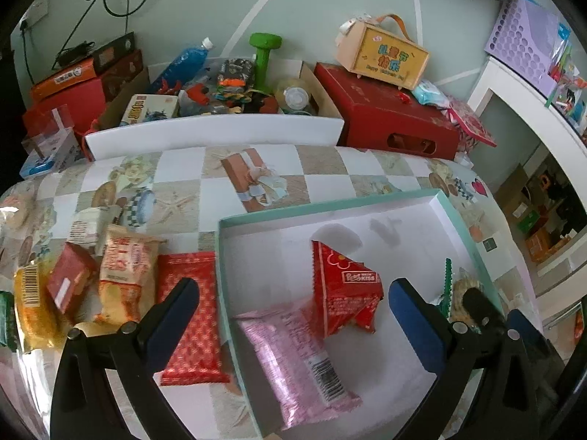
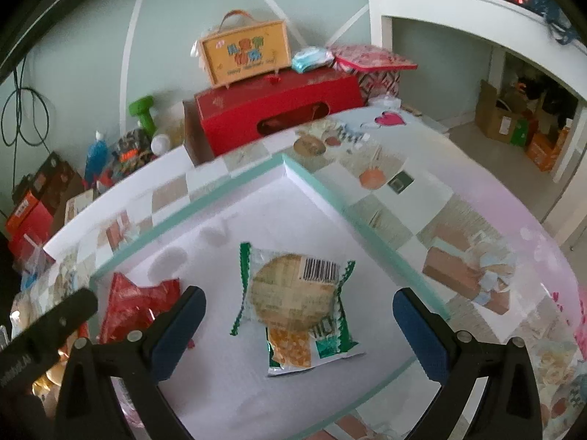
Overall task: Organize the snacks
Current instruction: 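Grasp the green pack with the left gripper while the right grasps the cream bun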
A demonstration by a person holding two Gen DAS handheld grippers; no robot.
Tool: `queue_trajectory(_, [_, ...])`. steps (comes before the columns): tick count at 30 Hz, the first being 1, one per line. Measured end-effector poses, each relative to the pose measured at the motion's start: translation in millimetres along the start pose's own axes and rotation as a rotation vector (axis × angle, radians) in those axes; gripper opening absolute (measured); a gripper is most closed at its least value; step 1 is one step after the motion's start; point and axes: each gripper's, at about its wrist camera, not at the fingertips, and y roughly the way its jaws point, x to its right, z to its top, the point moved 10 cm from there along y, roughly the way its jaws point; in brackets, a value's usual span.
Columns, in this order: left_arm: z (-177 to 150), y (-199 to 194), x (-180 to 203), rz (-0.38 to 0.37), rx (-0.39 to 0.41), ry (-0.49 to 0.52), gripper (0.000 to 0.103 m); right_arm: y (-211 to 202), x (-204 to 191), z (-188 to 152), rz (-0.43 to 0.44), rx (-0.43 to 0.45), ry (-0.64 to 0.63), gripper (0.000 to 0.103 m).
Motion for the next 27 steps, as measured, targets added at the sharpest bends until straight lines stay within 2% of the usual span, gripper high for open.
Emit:
queue_trajectory(5, [-2.2,-23.2,-22.0,0.005,0.012,-0.024,0.103,-20.9,-10.3,10.0,0.028,0.047,0.004,0.103])
queue_trajectory(11, [-18.9,-45.4,-73.3,0.106,0.009,-0.061,0.103,-37.3,-37.4,10.3,0.069,0.061,-0.031,0.103])
queue_trajectory(14, [-28.6,-55.1,-95.2,0.113,0.010,-0.109,0.103,-41.1,-57.1,4.9,0.106,0.050,-0.060,0.103])
queue_trajectory(18, [-53.3,-58.1,-118.2,0.114,-0.025,-0.135,0.103,-40.5,-80.3,-8.8,0.121,0.024,-0.115,0.103])
queue_trajectory(27, [-87.7,-64.3,-165.8,0.098,-0.073,-0.214,0.103,-39.2,-135.3,-55.5,0.223,-0.070,-0.181,0.103])
